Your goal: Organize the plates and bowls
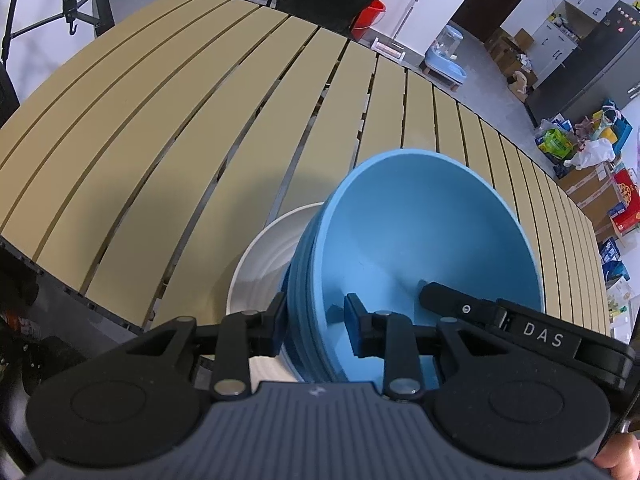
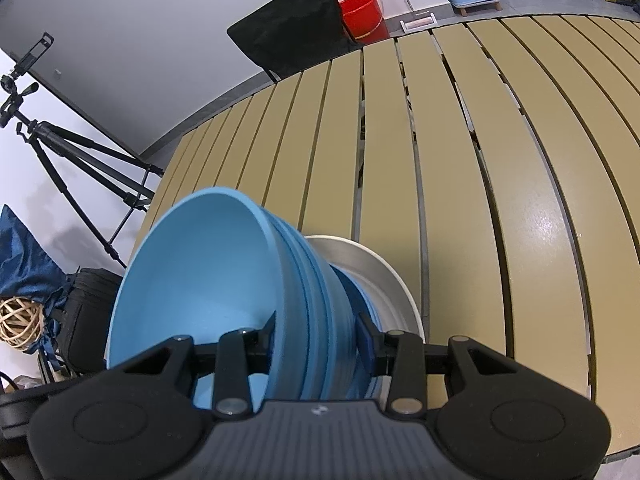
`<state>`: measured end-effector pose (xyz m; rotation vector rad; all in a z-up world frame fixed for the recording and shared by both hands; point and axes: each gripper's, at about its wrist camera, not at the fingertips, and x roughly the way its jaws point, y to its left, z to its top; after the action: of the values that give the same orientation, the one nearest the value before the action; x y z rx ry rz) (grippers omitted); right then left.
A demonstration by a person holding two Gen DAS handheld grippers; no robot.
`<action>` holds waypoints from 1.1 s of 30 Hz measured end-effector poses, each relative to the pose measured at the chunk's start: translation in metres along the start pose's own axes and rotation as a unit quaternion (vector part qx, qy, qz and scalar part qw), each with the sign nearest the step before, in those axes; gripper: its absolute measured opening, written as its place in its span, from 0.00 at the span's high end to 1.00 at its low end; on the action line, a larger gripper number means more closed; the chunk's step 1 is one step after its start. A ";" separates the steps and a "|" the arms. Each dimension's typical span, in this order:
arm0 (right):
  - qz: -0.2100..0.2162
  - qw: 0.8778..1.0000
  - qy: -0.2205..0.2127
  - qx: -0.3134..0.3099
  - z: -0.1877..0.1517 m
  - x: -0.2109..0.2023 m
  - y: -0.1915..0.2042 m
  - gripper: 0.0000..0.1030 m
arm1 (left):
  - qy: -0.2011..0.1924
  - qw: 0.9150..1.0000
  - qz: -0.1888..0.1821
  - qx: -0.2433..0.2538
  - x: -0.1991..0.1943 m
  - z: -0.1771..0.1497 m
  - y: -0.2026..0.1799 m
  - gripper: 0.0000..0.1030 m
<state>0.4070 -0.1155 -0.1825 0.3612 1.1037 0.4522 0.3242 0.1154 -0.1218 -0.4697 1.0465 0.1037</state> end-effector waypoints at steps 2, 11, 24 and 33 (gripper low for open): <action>-0.003 1.000 -0.002 -0.006 0.000 0.000 0.001 0.65 | 0.000 1.000 -0.004 0.002 0.000 -0.001 0.000 0.69; 0.004 1.000 -0.004 -0.012 0.000 -0.003 0.002 0.54 | 0.008 1.000 -0.012 0.000 0.003 0.000 0.001 0.58; -0.006 0.999 -0.033 -0.009 -0.001 -0.030 -0.002 0.26 | -0.018 1.000 -0.003 0.011 -0.020 -0.006 -0.006 0.49; 0.000 0.996 -0.086 -0.022 -0.016 -0.074 -0.002 0.00 | -0.084 0.996 0.021 0.025 -0.062 -0.014 -0.015 0.21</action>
<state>0.3649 -0.1548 -0.1326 0.3558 0.9248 0.4369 0.2855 0.1047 -0.0698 -0.3877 0.8915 0.1518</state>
